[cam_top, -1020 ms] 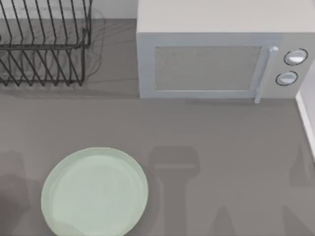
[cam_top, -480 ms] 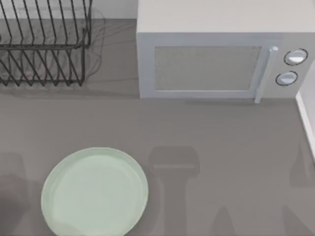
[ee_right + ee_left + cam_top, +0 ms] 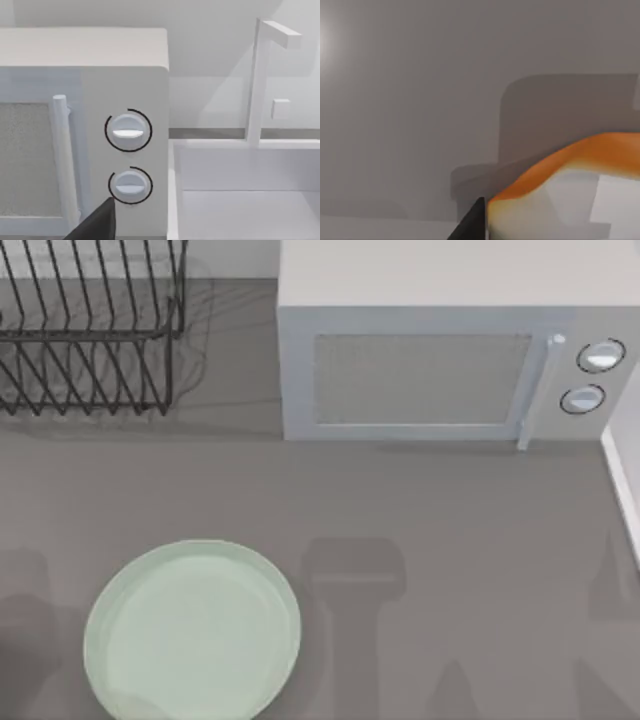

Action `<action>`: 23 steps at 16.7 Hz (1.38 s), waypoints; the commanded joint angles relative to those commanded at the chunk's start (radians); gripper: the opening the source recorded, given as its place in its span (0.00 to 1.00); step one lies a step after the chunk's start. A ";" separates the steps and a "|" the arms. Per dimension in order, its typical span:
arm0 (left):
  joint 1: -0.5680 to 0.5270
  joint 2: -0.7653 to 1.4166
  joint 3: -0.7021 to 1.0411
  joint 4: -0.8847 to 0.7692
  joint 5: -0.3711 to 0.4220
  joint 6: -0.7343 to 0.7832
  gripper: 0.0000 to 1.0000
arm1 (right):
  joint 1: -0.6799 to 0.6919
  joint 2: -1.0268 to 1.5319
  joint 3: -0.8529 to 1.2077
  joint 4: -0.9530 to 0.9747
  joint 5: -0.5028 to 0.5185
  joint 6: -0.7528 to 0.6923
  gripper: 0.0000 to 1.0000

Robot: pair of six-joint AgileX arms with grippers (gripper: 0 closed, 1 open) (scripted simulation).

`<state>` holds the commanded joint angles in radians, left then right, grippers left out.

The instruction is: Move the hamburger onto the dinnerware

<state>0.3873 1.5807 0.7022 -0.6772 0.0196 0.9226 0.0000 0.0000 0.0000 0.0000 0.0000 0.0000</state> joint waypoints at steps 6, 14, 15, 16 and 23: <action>0.001 -0.074 0.137 -0.226 0.000 0.001 0.00 | 0.000 0.000 0.000 0.000 0.000 0.000 1.00; -0.005 -0.174 0.274 -0.448 0.000 -0.007 0.00 | 0.000 0.000 0.000 0.000 0.000 0.000 1.00; -0.005 -0.174 0.274 -0.448 0.000 -0.007 0.00 | 0.000 0.000 0.000 0.000 0.000 0.000 1.00; -0.002 -0.170 0.271 -0.445 0.000 -0.005 0.00 | 0.000 0.000 0.000 0.000 0.000 0.000 1.00; -0.112 -0.131 0.300 -0.448 -0.002 0.194 0.00 | 0.000 0.000 0.000 0.000 0.000 0.000 1.00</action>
<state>0.2757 1.4501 1.0019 -1.1247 0.0172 1.1165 0.0000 0.0000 0.0000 0.0000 0.0000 0.0000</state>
